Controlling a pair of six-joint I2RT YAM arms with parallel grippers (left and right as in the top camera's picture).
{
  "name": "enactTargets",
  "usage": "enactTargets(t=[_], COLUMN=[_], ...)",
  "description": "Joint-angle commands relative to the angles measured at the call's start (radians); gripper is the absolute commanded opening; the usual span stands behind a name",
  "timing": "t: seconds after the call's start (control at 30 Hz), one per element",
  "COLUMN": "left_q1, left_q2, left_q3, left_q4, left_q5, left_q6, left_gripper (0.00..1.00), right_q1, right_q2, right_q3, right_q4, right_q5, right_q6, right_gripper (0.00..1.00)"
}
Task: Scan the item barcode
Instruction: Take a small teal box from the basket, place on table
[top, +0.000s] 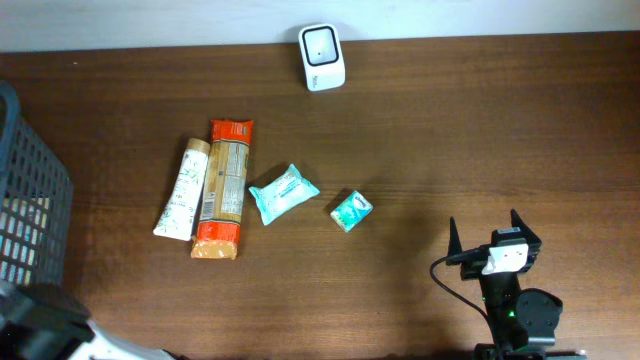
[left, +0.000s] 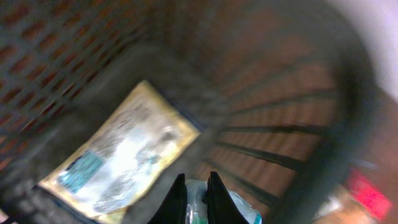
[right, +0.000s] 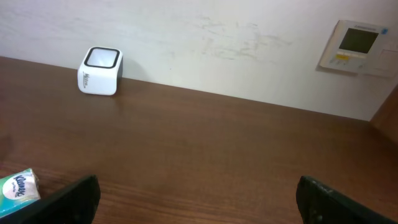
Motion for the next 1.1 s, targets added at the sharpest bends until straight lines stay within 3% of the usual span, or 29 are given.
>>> enactTargets(t=[0.0, 0.17, 0.37, 0.53, 0.57, 0.6, 0.63, 0.67, 0.7, 0.73, 0.77, 0.9, 1.0, 1.07], left_q1=[-0.158, -0.515, -0.938, -1.117, -1.133, -1.153, -1.167, -1.174, -1.174, -1.168, -1.156, -1.019, -0.855, -0.663], left_q2=[-0.111, -0.094, -0.087, -0.087, -0.087, -0.087, -0.087, -0.087, -0.088, -0.090, -0.095, -0.146, -0.185, -0.217], left_q3=[0.023, -0.112, -0.623, -0.857, -0.869, -0.872, -0.872, -0.868, -0.858, -0.827, -0.786, -0.459, -0.198, -0.061], left_q4=[-0.032, -0.050, 0.268, 0.456, 0.474, 0.490, 0.505, 0.524, 0.524, 0.515, 0.498, 0.338, 0.222, 0.158], left_q5=[0.128, 0.125, 0.127, 0.126, 0.126, 0.126, 0.126, 0.129, 0.129, 0.129, 0.129, -0.016, -0.142, -0.230], left_q6=[-0.001, 0.026, 0.032, 0.032, 0.032, 0.032, 0.032, 0.032, 0.032, 0.032, 0.032, 0.031, 0.029, -0.005], left_gripper=[0.00, 0.00, 0.00, 0.00, 0.04, 0.18, 0.27, 0.52, 0.62, 0.82, 0.91, 0.98, 1.00, 1.00], right_q1=[-0.006, -0.006, -0.006, -0.006, -0.006, -0.006, -0.006, -0.006, -0.006, -0.006, -0.006, -0.006, -0.006, -0.006], right_q2=[-0.006, -0.006, -0.006, -0.006, -0.006, -0.006, -0.006, -0.006, -0.006, -0.006, -0.006, -0.006, -0.006, -0.006], right_q3=[-0.008, -0.008, -0.008, -0.008, -0.008, -0.008, -0.008, -0.008, -0.008, -0.008, -0.008, -0.008, -0.008, -0.008], right_q4=[0.000, 0.000, 0.000, 0.000, 0.000, 0.000, 0.000, 0.000, 0.000, 0.000, 0.000, 0.000, 0.000, 0.000], right_q5=[-0.005, -0.005, -0.005, -0.005, -0.005, -0.005, -0.005, -0.005, -0.005, -0.005, -0.005, -0.005, -0.005, -0.005], right_q6=[0.000, 0.001, 0.001, 0.000, 0.001, 0.001, 0.001, 0.001, 0.001, 0.001, 0.001, 0.000, 0.001, 0.000], right_gripper=[0.99, 0.99, 0.98, 0.99, 0.99, 0.99, 0.99, 0.99, 0.99, 0.99, 0.99, 0.99, 0.99, 0.99])
